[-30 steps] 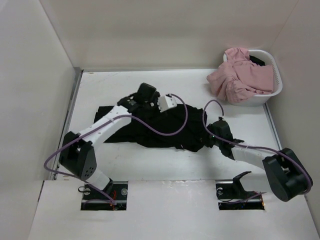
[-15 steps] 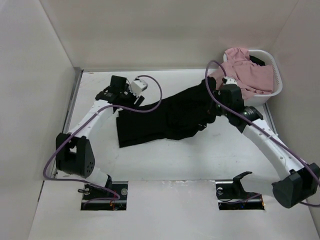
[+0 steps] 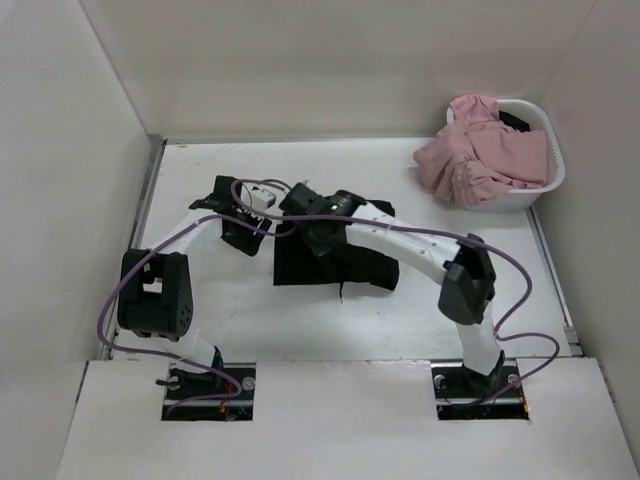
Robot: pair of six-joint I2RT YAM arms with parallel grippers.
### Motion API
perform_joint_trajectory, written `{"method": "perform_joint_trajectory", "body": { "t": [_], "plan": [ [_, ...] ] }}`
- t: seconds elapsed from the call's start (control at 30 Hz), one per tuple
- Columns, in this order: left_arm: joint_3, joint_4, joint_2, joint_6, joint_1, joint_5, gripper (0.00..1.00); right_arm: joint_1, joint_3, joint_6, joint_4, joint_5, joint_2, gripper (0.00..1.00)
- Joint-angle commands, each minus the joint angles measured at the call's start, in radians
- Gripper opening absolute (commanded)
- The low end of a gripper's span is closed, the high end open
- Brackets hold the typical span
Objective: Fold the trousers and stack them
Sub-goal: Fold the trousers
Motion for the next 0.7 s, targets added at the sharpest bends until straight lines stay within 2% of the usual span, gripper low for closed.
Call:
{"method": "perform_joint_trajectory", "body": {
  "t": [0.0, 0.1, 0.17, 0.2, 0.23, 0.3, 0.33, 0.37, 0.4, 0.5, 0.57, 0.67],
  "plan": [
    [0.03, 0.062, 0.032, -0.064, 0.024, 0.036, 0.59, 0.014, 0.118, 0.03, -0.076, -0.001, 0.026, 0.11],
    [0.047, 0.08, 0.076, -0.074, 0.049, 0.045, 0.59, 0.023, 0.161, 0.07, 0.043, -0.073, 0.069, 0.21],
    [0.064, 0.086, 0.104, -0.074, 0.06, 0.053, 0.58, 0.023, 0.167, 0.1, 0.126, -0.101, 0.087, 0.23],
    [0.074, 0.089, 0.117, -0.074, 0.067, 0.056, 0.58, 0.021, 0.167, 0.126, 0.171, -0.11, 0.093, 0.27],
    [0.085, 0.089, 0.128, -0.076, 0.075, 0.061, 0.58, 0.017, 0.167, 0.149, 0.211, -0.117, 0.098, 0.4],
    [0.108, 0.085, 0.139, -0.076, 0.09, 0.068, 0.58, 0.015, 0.165, 0.16, 0.289, -0.179, 0.095, 0.56],
    [0.12, 0.077, 0.142, -0.076, 0.096, 0.068, 0.58, 0.018, 0.161, 0.151, 0.329, -0.234, 0.081, 0.69],
    [0.131, 0.074, 0.141, -0.071, 0.106, 0.068, 0.58, 0.018, 0.146, 0.139, 0.37, -0.298, 0.052, 0.94],
    [0.143, 0.071, 0.135, -0.065, 0.118, 0.068, 0.58, 0.026, 0.112, 0.124, 0.422, -0.35, 0.008, 1.0],
    [0.197, 0.05, 0.109, -0.05, 0.164, 0.056, 0.58, 0.047, -0.096, 0.123, 0.616, -0.392, -0.197, 1.0],
    [0.238, 0.031, 0.06, -0.053, 0.184, 0.049, 0.57, 0.035, -0.295, 0.192, 0.708, -0.333, -0.36, 1.0],
    [0.269, 0.01, -0.071, -0.071, 0.156, 0.074, 0.6, -0.104, -0.616, 0.359, 0.748, -0.219, -0.564, 1.0]
  ]
}}
